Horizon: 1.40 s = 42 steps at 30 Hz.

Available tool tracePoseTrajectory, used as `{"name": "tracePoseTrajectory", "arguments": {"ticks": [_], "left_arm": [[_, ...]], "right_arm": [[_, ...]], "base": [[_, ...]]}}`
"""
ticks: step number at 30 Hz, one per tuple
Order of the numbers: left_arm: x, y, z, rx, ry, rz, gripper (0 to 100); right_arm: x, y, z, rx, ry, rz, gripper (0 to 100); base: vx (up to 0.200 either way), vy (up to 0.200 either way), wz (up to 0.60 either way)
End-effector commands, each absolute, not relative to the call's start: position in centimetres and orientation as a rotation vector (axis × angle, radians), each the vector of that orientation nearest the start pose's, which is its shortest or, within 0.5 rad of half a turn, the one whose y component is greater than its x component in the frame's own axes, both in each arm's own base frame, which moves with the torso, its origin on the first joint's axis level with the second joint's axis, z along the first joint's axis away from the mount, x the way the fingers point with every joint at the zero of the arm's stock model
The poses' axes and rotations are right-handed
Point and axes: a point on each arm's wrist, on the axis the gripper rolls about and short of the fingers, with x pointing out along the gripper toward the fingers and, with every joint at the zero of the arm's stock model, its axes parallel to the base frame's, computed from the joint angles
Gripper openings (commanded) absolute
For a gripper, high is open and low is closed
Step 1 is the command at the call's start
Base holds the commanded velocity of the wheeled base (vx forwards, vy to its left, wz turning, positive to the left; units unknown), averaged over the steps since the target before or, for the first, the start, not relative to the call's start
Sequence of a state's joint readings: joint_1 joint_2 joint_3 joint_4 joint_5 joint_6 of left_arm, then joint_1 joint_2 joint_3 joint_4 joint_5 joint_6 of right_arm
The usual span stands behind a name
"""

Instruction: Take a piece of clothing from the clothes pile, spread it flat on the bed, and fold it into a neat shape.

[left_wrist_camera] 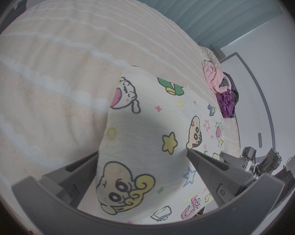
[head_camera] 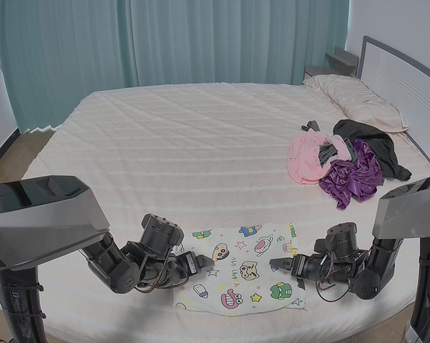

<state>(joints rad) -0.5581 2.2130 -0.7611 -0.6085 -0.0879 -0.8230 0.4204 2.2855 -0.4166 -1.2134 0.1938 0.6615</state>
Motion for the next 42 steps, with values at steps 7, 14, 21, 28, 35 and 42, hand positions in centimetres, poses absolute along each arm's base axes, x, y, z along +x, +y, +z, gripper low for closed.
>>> {"name": "tracePoseTrajectory", "arguments": {"ticks": [7,14,21,28,35,42], "left_arm": [[28.7,-18.5,0.0,-0.565,1.052,-0.270,0],[28.5,-18.5,0.3,-0.579,1.052,-0.265,0],[27.9,-18.4,2.2,-0.678,1.043,-0.261,0],[27.7,-18.6,2.3,-0.678,1.045,-0.267,0],[27.6,-18.6,2.7,-0.699,1.038,-0.266,0],[27.1,-18.4,3.2,-0.699,1.036,-0.271,0]], "right_arm": [[26.7,13.5,-3.3,0.538,0.872,0.395,0],[26.7,13.5,-2.9,0.577,0.873,0.389,0],[26.6,13.6,-2.0,0.641,0.853,0.384,0],[26.6,13.6,-1.4,0.666,0.834,0.382,0],[26.2,13.5,-0.9,0.678,0.830,0.384,0],[26.0,13.3,-0.7,0.681,0.813,0.389,0]], "base": [[0.000,0.000,0.00],[0.000,0.000,0.00],[0.000,0.000,0.00],[0.000,-0.029,0.00],[0.000,-0.200,0.00],[0.000,-0.200,0.00]]}}
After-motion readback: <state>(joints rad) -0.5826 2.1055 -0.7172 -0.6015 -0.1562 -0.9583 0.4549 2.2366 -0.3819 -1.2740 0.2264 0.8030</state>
